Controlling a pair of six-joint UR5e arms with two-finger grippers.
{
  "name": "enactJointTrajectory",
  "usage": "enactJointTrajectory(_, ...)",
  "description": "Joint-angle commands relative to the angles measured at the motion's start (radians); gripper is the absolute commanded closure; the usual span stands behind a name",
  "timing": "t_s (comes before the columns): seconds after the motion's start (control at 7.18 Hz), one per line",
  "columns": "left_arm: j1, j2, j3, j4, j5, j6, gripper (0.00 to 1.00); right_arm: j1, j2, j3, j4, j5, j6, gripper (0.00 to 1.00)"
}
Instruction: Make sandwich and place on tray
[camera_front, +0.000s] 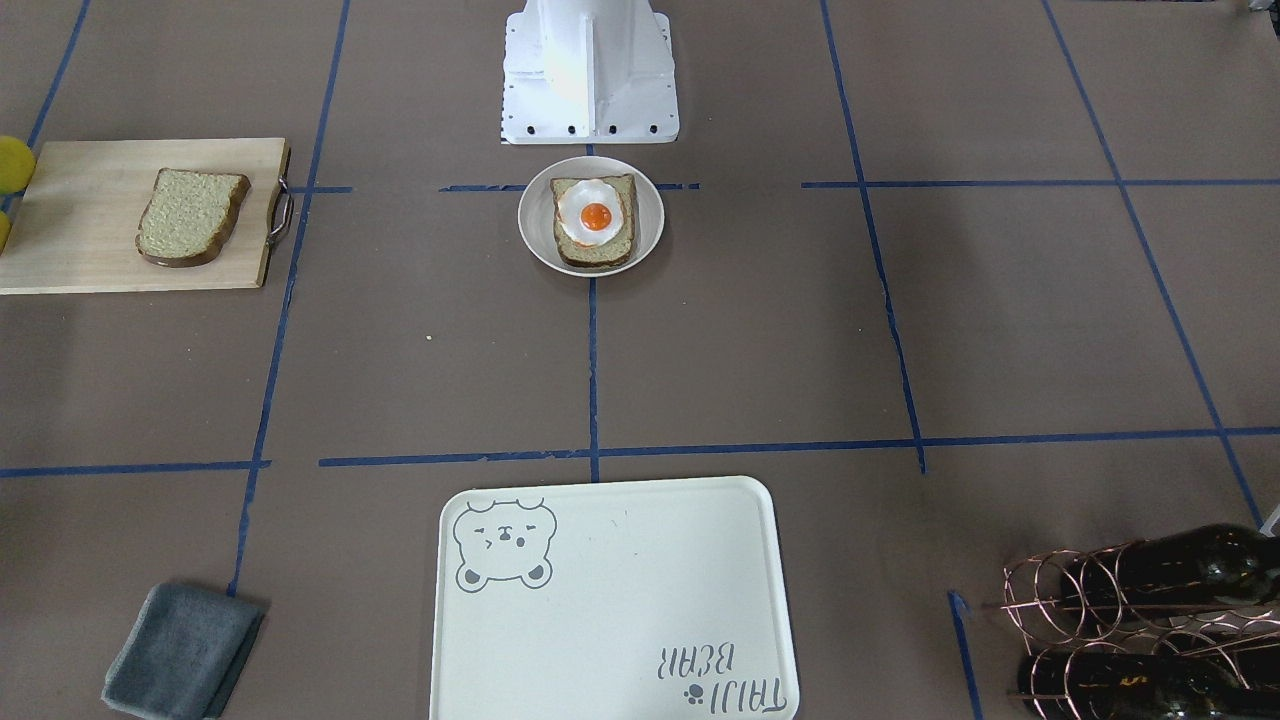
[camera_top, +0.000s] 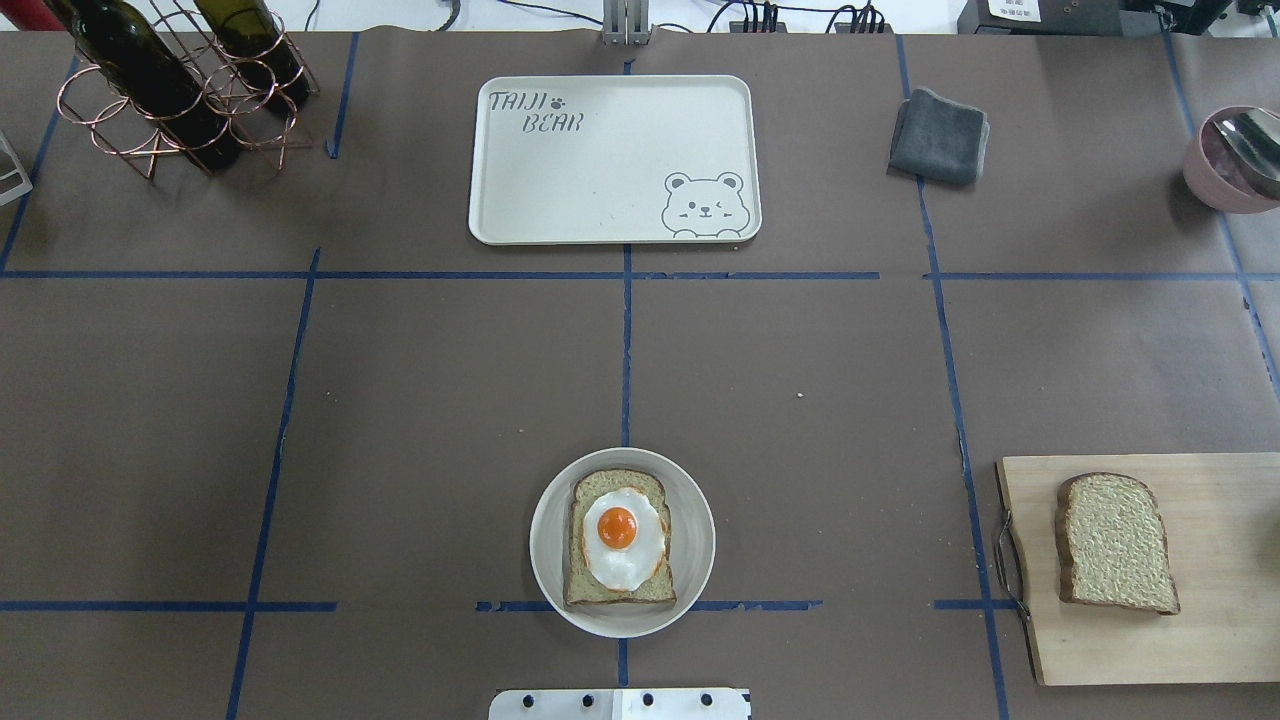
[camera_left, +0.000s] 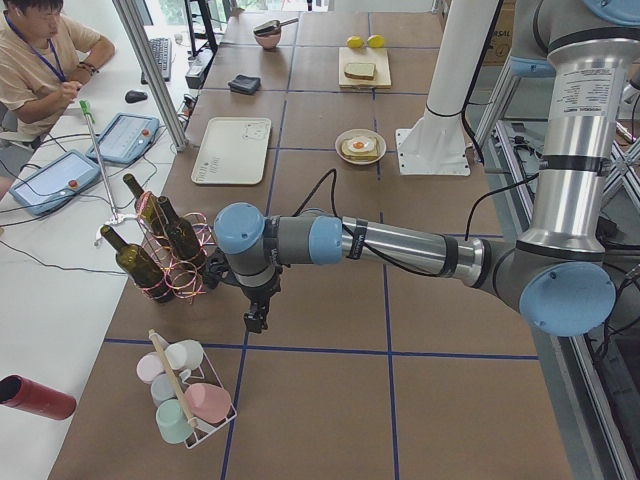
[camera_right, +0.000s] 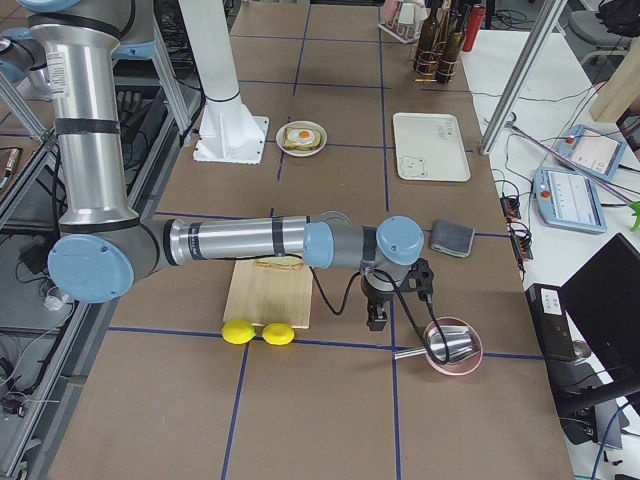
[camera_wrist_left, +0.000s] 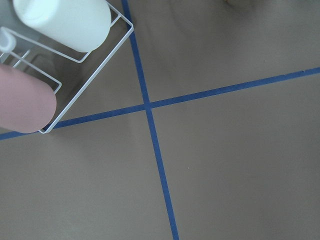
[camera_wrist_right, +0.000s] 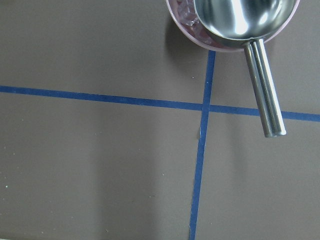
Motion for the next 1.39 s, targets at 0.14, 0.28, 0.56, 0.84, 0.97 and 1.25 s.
enactJointTrajectory(0.14,-0.001,0.068,-0.080,-0.028,0.012,0.018,0.00,0.000,0.001,0.010,0.001,0.004,0.003,0.00)
enactJointTrajectory(0.28,0.002,0.083,-0.084,-0.016,0.006,0.024,0.00,0.000,0.000,0.020,0.001,0.004,0.005,0.00)
enactJointTrajectory(0.56,0.007,0.046,-0.013,-0.025,0.006,0.029,0.00,-0.076,-0.069,0.127,0.004,0.116,0.084,0.00)
enactJointTrajectory(0.84,0.007,0.042,-0.007,-0.033,-0.033,0.032,0.00,-0.190,-0.208,0.255,0.186,0.127,0.335,0.00)
enactJointTrajectory(0.97,0.007,0.042,-0.002,-0.075,-0.049,0.029,0.00,-0.254,-0.284,0.254,0.422,0.119,0.518,0.00)
enactJointTrajectory(1.25,0.005,0.059,0.005,-0.146,-0.052,0.030,0.00,-0.441,-0.390,0.248,0.850,-0.011,0.940,0.00)
